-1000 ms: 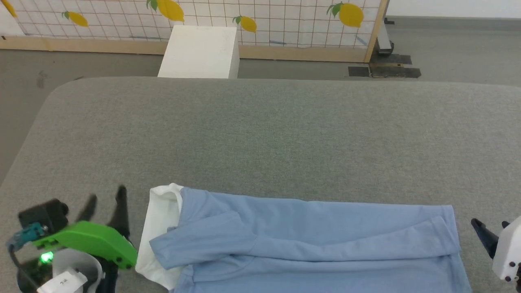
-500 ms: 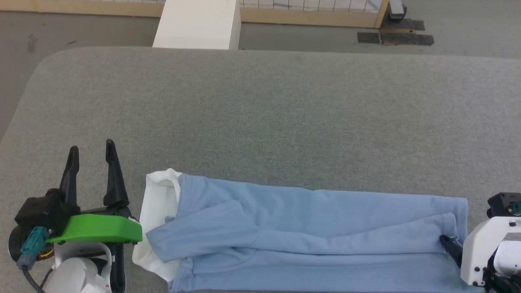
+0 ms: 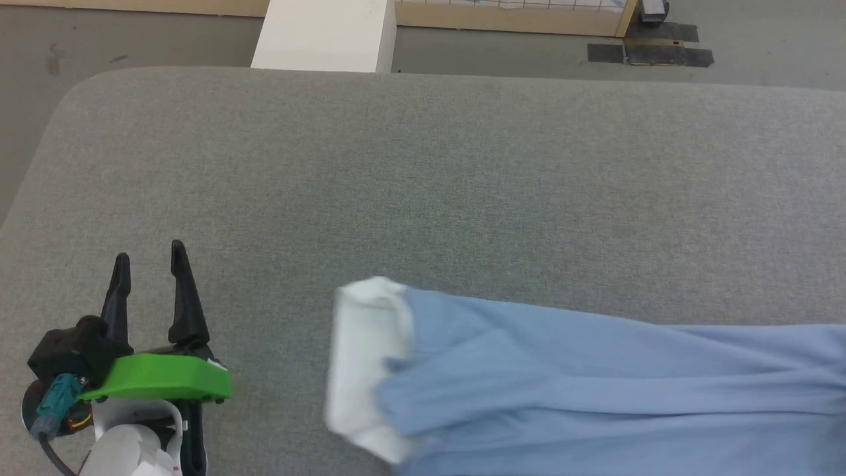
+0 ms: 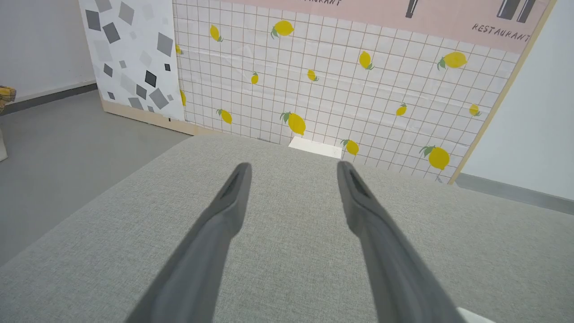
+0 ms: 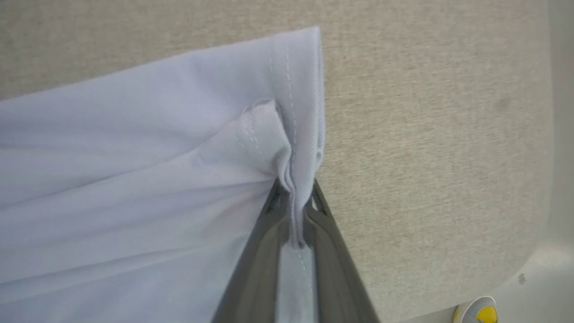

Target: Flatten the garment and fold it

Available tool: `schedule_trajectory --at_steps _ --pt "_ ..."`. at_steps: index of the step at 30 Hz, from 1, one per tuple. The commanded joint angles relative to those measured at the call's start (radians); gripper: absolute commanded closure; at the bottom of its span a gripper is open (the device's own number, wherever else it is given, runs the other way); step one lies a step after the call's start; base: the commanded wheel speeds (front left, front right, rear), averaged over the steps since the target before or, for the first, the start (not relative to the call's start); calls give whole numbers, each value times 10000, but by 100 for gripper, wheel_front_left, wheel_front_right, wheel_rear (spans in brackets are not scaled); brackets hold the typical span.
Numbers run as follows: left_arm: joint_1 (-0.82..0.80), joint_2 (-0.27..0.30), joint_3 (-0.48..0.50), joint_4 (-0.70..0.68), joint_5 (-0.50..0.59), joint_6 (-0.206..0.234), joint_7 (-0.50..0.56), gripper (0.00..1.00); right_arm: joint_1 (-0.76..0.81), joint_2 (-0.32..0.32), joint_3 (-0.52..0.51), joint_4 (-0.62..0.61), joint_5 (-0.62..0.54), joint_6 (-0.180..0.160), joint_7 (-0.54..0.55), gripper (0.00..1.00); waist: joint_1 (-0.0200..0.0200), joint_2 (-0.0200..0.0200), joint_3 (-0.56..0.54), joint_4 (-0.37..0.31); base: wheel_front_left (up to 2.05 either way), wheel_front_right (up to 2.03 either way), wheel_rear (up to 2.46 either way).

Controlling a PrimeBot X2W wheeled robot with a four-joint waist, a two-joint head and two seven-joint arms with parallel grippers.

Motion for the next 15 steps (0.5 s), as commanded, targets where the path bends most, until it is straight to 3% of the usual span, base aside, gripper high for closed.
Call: schedule_trajectory --at_steps 1,6,9,15 --pt "-48 -49 41 39 106 -73 -46 0 -209 -180 -331 197 -354 -23 -39 100 1 0 11 -6 0 0 0" --pt "-51 -77 23 110 80 -132 -46 0 -439 -249 -1137 744 -1202 -23 -139 100 1 0 -52 -31 0 0 0" --pt "25 -85 14 125 65 -124 -46 0 -393 -265 -959 637 -1456 -23 74 100 1 0 -174 -74 0 0 0" --pt "256 -48 -9 52 24 -108 -5 0 253 -479 254 -1312 -805 -23 1679 100 1 0 -567 -227 0 0 0"
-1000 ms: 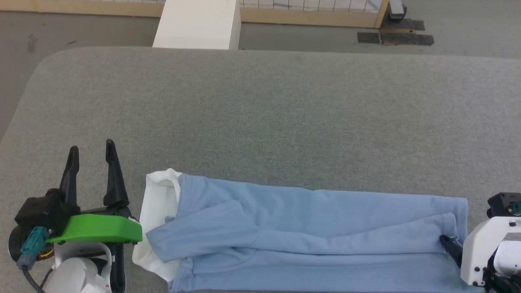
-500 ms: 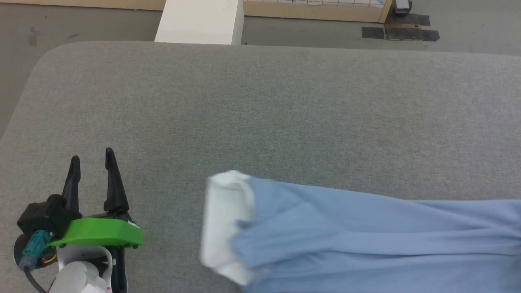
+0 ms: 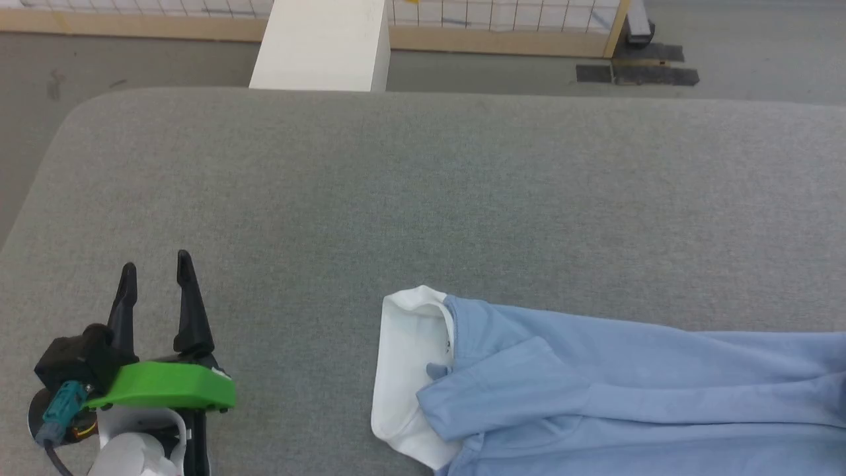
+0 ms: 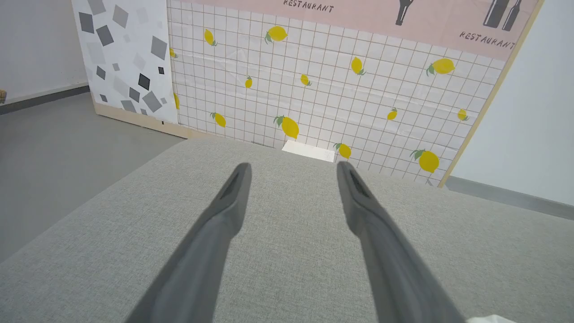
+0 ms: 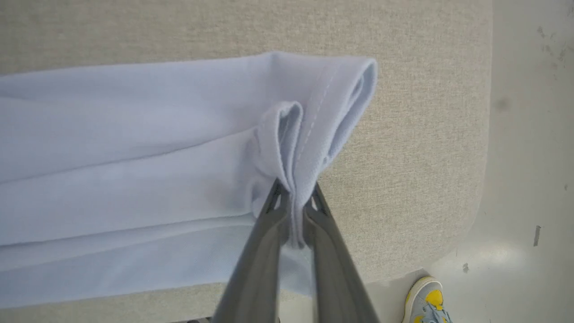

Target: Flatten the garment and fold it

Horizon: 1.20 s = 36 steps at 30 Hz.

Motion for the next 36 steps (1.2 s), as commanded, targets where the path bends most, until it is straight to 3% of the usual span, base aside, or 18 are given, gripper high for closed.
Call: schedule_trajectory --at_steps 1,7,14,25,32,36 --pt "129 36 17 -62 43 -40 -11 0 291 -91 344 -657 313 -19 364 100 0 -1 -193 -111 0 0 0" --pt "347 13 35 -152 -23 43 12 0 870 219 1686 -3443 1421 -19 1776 100 0 -1 -392 -263 0 0 0" --pt "487 -46 58 -290 5 81 -6 0 653 666 3778 -4536 1901 -19 1620 100 0 -1 -437 -47 0 0 0" --pt "671 -25 69 -260 -226 46 165 0 -1027 1826 6515 -3084 2239 -19 -18 100 0 -1 -203 552 0 0 0" --pt "535 -204 -73 -150 -334 -14 163 0 -2101 2860 7717 -1439 2042 -19 -980 100 0 -1 -46 926 0 0 0" --pt "473 -241 -118 -67 -357 -43 151 0 -2447 3142 8156 -449 1764 -19 -1356 100 0 -1 11 1028 0 0 0"
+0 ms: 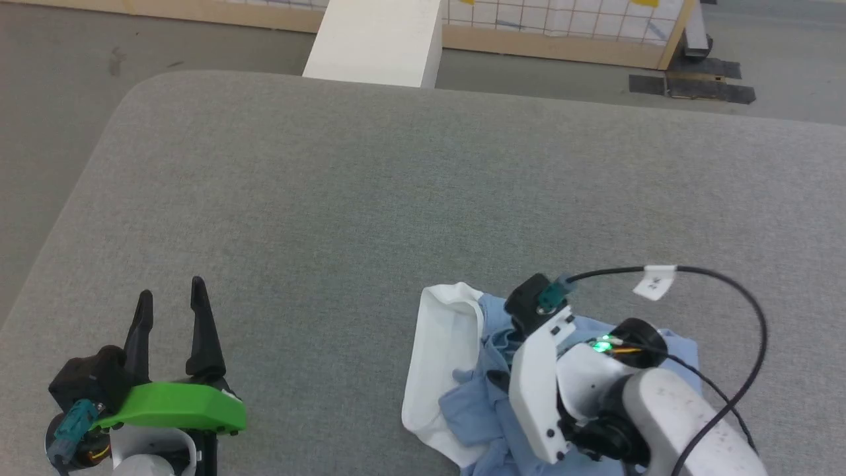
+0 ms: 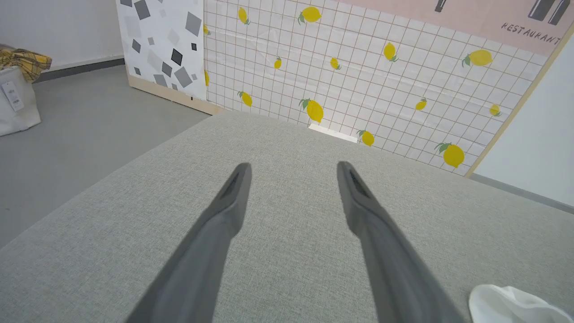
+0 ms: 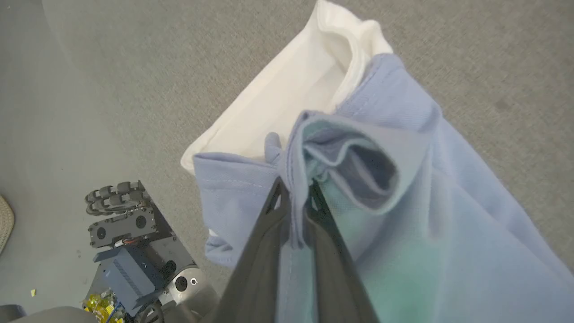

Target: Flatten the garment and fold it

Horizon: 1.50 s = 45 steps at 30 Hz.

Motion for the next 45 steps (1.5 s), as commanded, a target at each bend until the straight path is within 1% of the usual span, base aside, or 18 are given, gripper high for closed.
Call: schedule_trajectory --at_steps 1,2,3,6,8,11,13,16,20,22,24,26,30,32,36,42,45 --pt "-89 -64 -25 29 -94 -50 -27 0 -212 133 140 219 -101 -13 -233 84 0 0 63 57 0 0 0" --pt "-99 -66 -27 49 -101 -48 -29 0 -268 277 200 366 -68 -13 -431 11 0 0 83 66 0 0 0" --pt "-103 -63 -26 64 -104 -45 -30 0 -331 370 306 438 -30 -13 -573 0 0 0 96 60 0 0 0" --pt "-89 -39 5 91 -119 -32 -38 0 -603 708 709 382 560 -13 -1067 0 0 0 114 -26 0 0 0" --pt "-85 -21 25 109 -133 -25 -40 0 -835 807 935 238 889 -13 -1348 0 0 0 68 -120 0 0 0" --pt "-71 38 61 68 -127 -27 -49 0 -1126 857 945 -10 1185 -13 -1832 0 0 0 -43 -317 0 0 0" --pt "-56 103 89 26 -100 -42 -60 0 -1205 799 717 -207 1283 -13 -2147 0 0 0 -137 -468 0 0 0" --pt "-24 166 155 -36 -55 -32 -85 0 -1097 420 29 -546 1036 -13 -2521 0 0 0 -317 -739 0 0 0" --pt "85 258 200 -98 62 18 -108 0 -446 -292 -1245 -909 368 -13 -2528 0 0 0 -478 -1060 0 0 0" --pt "160 369 166 -54 215 120 -40 0 125 -470 -2088 -1070 308 -13 -2390 0 0 0 -521 -1170 0 0 0" --pt "197 347 154 -76 225 180 -29 0 703 -777 -2796 -1210 -15 -13 -2186 0 0 0 -546 -1247 0 0 0" --pt "239 356 120 -91 250 205 -12 0 1321 -938 -3371 -1324 -217 -13 -1944 0 0 0 -545 -1297 0 0 0" --pt "272 347 109 -78 194 200 -7 0 2458 -1145 -3989 -1416 -538 -13 -1260 0 0 0 -500 -1323 0 0 0" --pt "235 338 129 -85 131 153 -17 0 2817 -1190 -4085 -1432 -693 -13 -1065 0 0 0 -432 -1313 0 0 0" --pt "159 339 133 -63 102 105 -38 0 3115 -1039 -4051 -1174 -875 -13 -990 0 0 0 -285 -1287 0 0 0" --pt "71 315 105 -30 97 101 -57 0 2874 -516 -3781 -78 -1004 -13 -1423 0 0 0 -124 -1228 0 0 0" --pt "47 321 95 -14 98 110 -61 0 2640 -418 -3540 460 -991 -13 -1678 0 0 0 -68 -1217 0 0 0"
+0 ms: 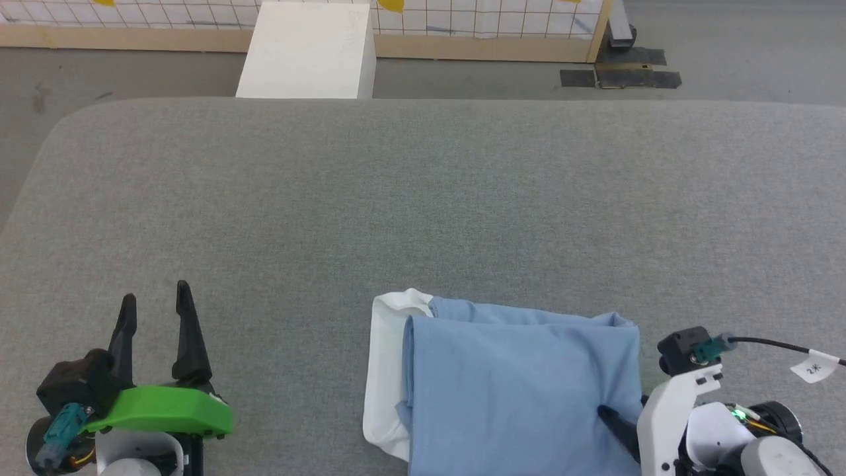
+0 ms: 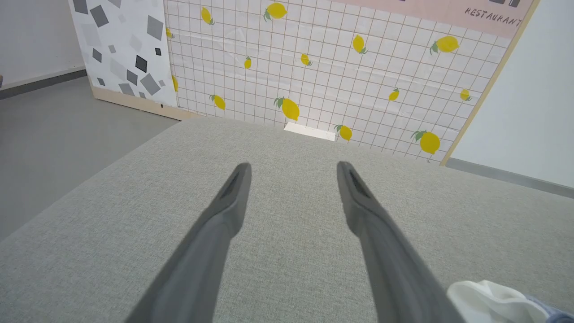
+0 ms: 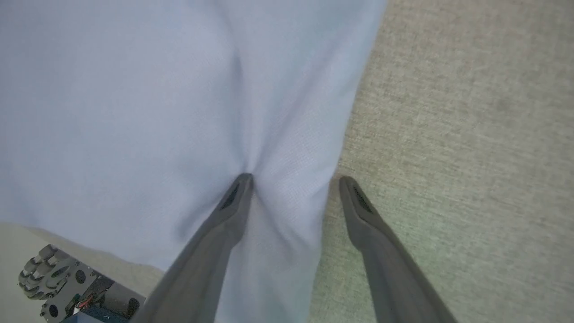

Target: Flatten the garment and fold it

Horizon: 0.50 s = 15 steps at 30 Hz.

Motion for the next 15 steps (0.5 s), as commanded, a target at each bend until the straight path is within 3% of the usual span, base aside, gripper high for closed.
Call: schedule_trajectory --at_steps 1,2,3,9,15 --pt "-86 8 11 11 -48 -48 -49 0 -186 69 107 263 46 -15 -61 0 0 0 29 -4 0 0 0" --pt "-92 17 8 13 -45 -42 -48 0 -274 54 176 395 68 -15 -111 71 0 0 49 -11 0 0 0" --pt "-97 24 9 15 -46 -38 -47 0 -345 28 230 478 100 -15 -148 100 0 0 60 -27 0 0 0" --pt "-1 104 253 -95 -163 50 -61 0 -1043 -618 795 488 410 -15 -81 100 0 0 107 -822 0 0 0" --pt "82 90 546 -519 -190 305 -92 0 -2361 -2097 1798 199 843 -15 220 100 0 0 491 -2695 0 0 0"
